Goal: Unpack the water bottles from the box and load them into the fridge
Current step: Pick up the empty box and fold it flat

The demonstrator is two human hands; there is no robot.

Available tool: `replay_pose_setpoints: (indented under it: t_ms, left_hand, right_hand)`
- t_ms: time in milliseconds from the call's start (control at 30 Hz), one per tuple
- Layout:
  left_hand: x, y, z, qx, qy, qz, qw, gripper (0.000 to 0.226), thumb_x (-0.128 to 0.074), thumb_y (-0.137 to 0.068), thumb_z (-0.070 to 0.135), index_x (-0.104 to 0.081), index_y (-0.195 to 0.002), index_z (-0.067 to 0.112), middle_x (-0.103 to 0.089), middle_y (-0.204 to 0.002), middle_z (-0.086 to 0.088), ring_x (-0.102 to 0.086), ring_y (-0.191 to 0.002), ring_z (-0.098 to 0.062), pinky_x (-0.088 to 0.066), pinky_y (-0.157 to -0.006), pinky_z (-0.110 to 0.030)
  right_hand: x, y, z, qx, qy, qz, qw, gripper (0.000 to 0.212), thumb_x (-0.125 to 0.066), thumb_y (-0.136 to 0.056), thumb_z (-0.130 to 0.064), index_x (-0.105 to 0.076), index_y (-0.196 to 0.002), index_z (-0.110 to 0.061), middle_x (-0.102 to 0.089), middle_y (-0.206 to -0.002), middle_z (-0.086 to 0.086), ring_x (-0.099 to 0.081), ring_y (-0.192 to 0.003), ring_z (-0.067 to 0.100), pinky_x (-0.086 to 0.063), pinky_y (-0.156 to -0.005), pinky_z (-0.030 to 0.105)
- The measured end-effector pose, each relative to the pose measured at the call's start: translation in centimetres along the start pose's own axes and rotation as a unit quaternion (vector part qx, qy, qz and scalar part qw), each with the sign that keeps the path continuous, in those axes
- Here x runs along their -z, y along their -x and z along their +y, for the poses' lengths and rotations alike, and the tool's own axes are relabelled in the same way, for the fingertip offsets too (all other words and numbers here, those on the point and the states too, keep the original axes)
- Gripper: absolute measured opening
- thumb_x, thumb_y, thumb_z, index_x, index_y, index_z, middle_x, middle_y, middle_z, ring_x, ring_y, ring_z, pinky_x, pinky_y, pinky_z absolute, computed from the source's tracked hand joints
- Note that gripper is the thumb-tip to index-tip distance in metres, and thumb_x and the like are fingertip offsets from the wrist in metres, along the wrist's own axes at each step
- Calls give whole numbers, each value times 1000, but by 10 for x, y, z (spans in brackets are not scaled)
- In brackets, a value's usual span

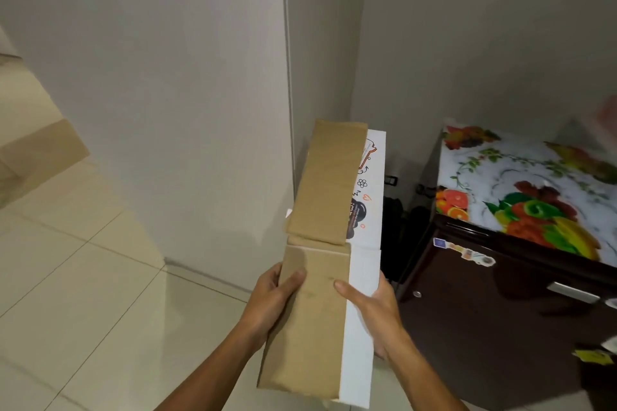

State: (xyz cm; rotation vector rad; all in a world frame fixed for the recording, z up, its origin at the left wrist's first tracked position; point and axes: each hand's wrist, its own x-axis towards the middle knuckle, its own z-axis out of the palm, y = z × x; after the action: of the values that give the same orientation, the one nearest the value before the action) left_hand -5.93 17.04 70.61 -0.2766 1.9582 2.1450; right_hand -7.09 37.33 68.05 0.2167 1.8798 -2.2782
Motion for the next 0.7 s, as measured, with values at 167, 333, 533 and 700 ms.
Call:
replay_pose_setpoints:
  t_ms: [167, 333, 533, 700]
  left_hand:
    - [18, -1, -12, 34, -31, -50, 998, 31, -66, -93, 32, -62, -123, 22, -73, -113, 3, -70, -104, -17, -53, -93, -40]
    - [36, -15, -9, 50, 6, -55, 997, 25, -58, -98, 13, -64, -121, 17, -73, -113, -2, -70, -105, -21, -53, -94, -42]
    - [47, -46, 6, 109, -26, -57, 992, 21, -61, -95, 17, -67, -115, 13, -76, -102, -2, -73, -95, -20, -56, -90, -40]
    - [39, -77, 23, 158, -37, -34, 986, 15, -63, -93, 10, -69, -105, 4, -77, -90, -10, -74, -84, -28, -59, -74, -35]
  right_hand:
    - [-9, -9, -6, -11, -19, 29, 999, 53, -85, -78, -13, -62, -125, -22, -75, -116, -1, -72, -106, 18, -58, -85, 31]
    - [-33, -19, -6, -24, -10, 53, 998, 53, -86, -76, -17, -63, -124, -21, -75, -115, 0, -73, -104, 18, -59, -81, 29]
    - [-52, -24, -9, -69, -22, 118, 990, 55, -87, -77, -23, -61, -125, -20, -77, -107, -3, -75, -94, 17, -59, -73, 29]
    - [-54, -11, -4, -102, -29, 86, 991, 41, -83, -82, -19, -65, -120, -22, -78, -105, -5, -75, -94, 15, -59, -66, 21]
